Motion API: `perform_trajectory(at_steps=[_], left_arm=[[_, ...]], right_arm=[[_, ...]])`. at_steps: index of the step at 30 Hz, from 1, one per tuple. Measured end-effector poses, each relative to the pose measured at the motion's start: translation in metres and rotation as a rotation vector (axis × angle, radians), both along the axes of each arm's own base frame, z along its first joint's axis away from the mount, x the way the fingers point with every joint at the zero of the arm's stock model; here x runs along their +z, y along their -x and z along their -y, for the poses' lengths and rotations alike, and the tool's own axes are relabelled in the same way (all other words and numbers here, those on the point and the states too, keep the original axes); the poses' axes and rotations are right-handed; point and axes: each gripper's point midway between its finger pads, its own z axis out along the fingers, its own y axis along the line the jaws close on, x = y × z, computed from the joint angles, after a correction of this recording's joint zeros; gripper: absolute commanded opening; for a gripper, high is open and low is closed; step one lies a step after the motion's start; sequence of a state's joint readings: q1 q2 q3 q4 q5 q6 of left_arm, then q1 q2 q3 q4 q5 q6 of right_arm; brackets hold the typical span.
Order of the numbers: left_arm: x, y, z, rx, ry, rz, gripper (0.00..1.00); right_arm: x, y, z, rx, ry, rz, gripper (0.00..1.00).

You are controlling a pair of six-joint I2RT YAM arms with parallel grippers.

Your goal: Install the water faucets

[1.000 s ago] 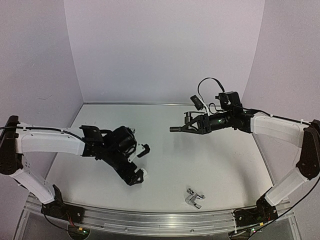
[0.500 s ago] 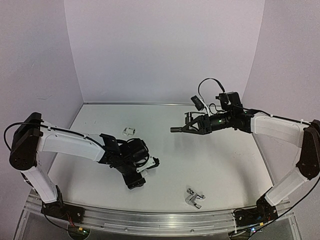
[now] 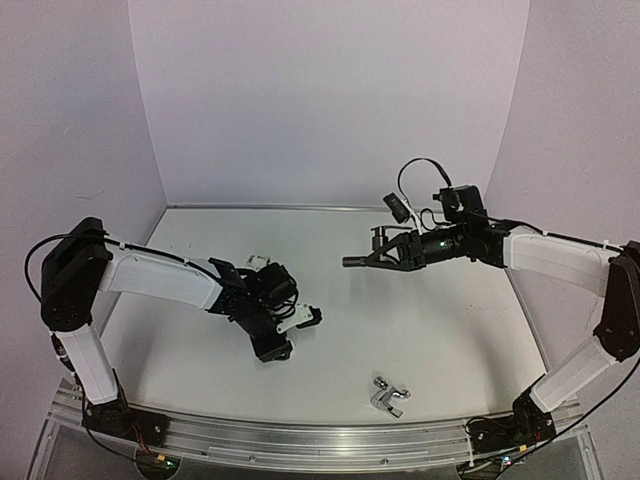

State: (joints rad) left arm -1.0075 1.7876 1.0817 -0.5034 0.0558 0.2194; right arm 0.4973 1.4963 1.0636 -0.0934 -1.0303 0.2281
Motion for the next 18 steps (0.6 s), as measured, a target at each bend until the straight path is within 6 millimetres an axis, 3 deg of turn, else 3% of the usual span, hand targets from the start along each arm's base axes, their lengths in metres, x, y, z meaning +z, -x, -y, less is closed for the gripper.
perform_trajectory(at_steps=[7, 14, 18], left_arm=[[-0.001, -0.001, 0.006, -0.019, 0.013, -0.019, 0.20], [0.008, 0.015, 0.009, -0.044, 0.088, -0.067, 0.12], [0.037, 0.028, 0.011, -0.045, 0.202, -0.114, 0.12]], right_arm=[[-0.007, 0.009, 0.001, 0.058, -0.023, -0.047, 0.00], [-0.025, 0.019, -0.001, 0.129, -0.040, -0.126, 0.00], [-0.027, 0.029, 0.000, 0.178, -0.060, -0.129, 0.00]])
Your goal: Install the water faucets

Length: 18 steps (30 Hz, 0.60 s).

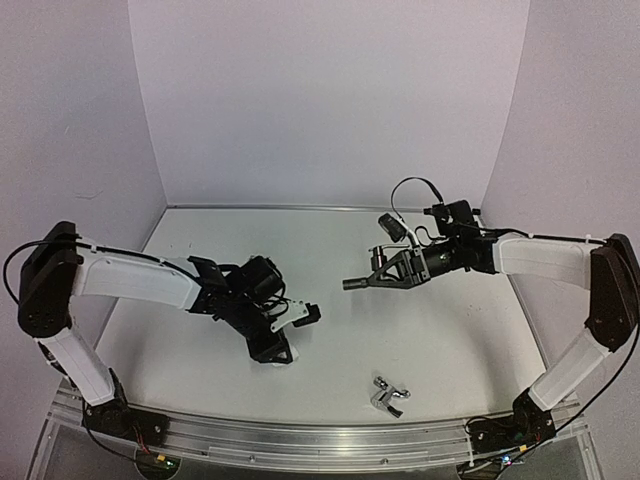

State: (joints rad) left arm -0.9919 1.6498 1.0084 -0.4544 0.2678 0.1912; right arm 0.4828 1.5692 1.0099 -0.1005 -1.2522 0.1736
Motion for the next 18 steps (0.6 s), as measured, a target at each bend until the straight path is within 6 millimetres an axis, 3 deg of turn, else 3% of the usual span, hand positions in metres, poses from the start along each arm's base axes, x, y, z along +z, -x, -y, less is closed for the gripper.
perform_trajectory(at_steps=[4, 10, 13, 18], left_arm=[[0.068, 0.007, 0.014, 0.005, 0.264, -0.063, 0.11], [0.167, 0.016, 0.018, -0.028, 0.606, -0.139, 0.11], [0.189, 0.023, 0.018, -0.054, 0.680, -0.190, 0.09], [0.191, 0.023, 0.018, -0.027, 0.684, -0.227, 0.03]], right_arm=[[0.000, 0.009, 0.001, 0.040, -0.017, 0.015, 0.00], [0.023, 0.023, -0.002, 0.118, -0.085, 0.047, 0.00], [0.034, 0.030, -0.008, 0.156, -0.111, 0.071, 0.00], [0.038, 0.033, -0.014, 0.151, -0.098, 0.110, 0.00]])
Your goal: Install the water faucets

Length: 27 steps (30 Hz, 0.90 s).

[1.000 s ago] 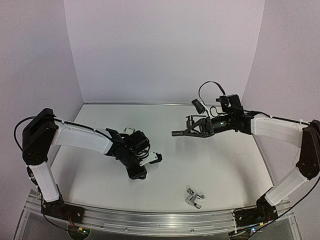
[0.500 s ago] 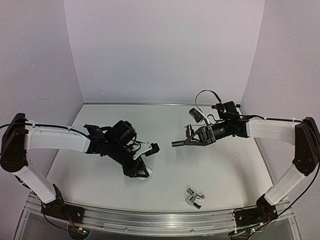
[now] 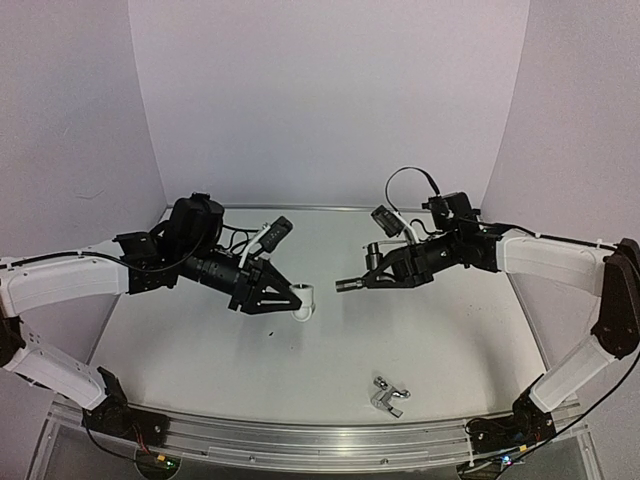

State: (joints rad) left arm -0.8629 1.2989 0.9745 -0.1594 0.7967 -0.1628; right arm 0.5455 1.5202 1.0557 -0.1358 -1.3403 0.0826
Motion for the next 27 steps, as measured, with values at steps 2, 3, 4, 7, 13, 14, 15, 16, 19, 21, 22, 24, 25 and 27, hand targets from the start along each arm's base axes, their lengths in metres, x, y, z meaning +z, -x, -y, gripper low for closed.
perform_trajectory(at_steps=[2, 3, 4, 7, 13, 14, 15, 16, 19, 21, 22, 24, 25, 27], left_arm=[[-0.003, -0.009, 0.000, 0.055, -0.019, 0.010, 0.03], [-0.007, -0.016, -0.001, 0.097, -0.037, 0.019, 0.02], [-0.010, -0.023, -0.002, 0.138, -0.056, 0.028, 0.02], [-0.030, -0.049, -0.005, 0.266, -0.160, 0.043, 0.01], [-0.109, -0.102, -0.017, 0.459, -0.523, 0.052, 0.03], [-0.124, -0.106, -0.022, 0.471, -0.588, 0.052, 0.03], [-0.138, -0.108, -0.027, 0.478, -0.653, 0.052, 0.03], [-0.153, -0.108, -0.033, 0.481, -0.719, 0.053, 0.04], [-0.185, -0.106, -0.044, 0.469, -0.885, 0.075, 0.04], [-0.202, -0.105, -0.043, 0.456, -0.969, 0.105, 0.04], [-0.209, -0.105, -0.041, 0.450, -1.003, 0.122, 0.04], [-0.215, -0.109, -0.033, 0.455, -1.053, 0.187, 0.04], [-0.216, -0.113, -0.030, 0.464, -1.073, 0.217, 0.04], [-0.219, -0.119, -0.024, 0.489, -1.122, 0.273, 0.07]], right_arm=[[-0.004, -0.005, -0.001, -0.031, 0.021, 0.015, 0.00], [-0.006, -0.009, -0.001, -0.052, 0.034, 0.023, 0.00], [-0.009, -0.013, -0.001, -0.073, 0.049, 0.031, 0.00], [-0.016, -0.024, -0.001, -0.135, 0.089, 0.054, 0.00], [-0.028, -0.049, 0.007, -0.261, 0.164, 0.086, 0.00], [-0.030, -0.054, 0.009, -0.281, 0.174, 0.089, 0.00], [-0.032, -0.058, 0.012, -0.302, 0.184, 0.092, 0.00], [-0.033, -0.063, 0.015, -0.322, 0.194, 0.095, 0.00], [-0.038, -0.073, 0.021, -0.370, 0.219, 0.100, 0.00], [-0.041, -0.077, 0.024, -0.394, 0.234, 0.099, 0.00], [-0.043, -0.078, 0.025, -0.401, 0.241, 0.098, 0.00], [-0.048, -0.080, 0.026, -0.407, 0.253, 0.093, 0.00], [-0.050, -0.080, 0.026, -0.408, 0.257, 0.090, 0.00], [-0.053, -0.080, 0.027, -0.409, 0.264, 0.085, 0.00]])
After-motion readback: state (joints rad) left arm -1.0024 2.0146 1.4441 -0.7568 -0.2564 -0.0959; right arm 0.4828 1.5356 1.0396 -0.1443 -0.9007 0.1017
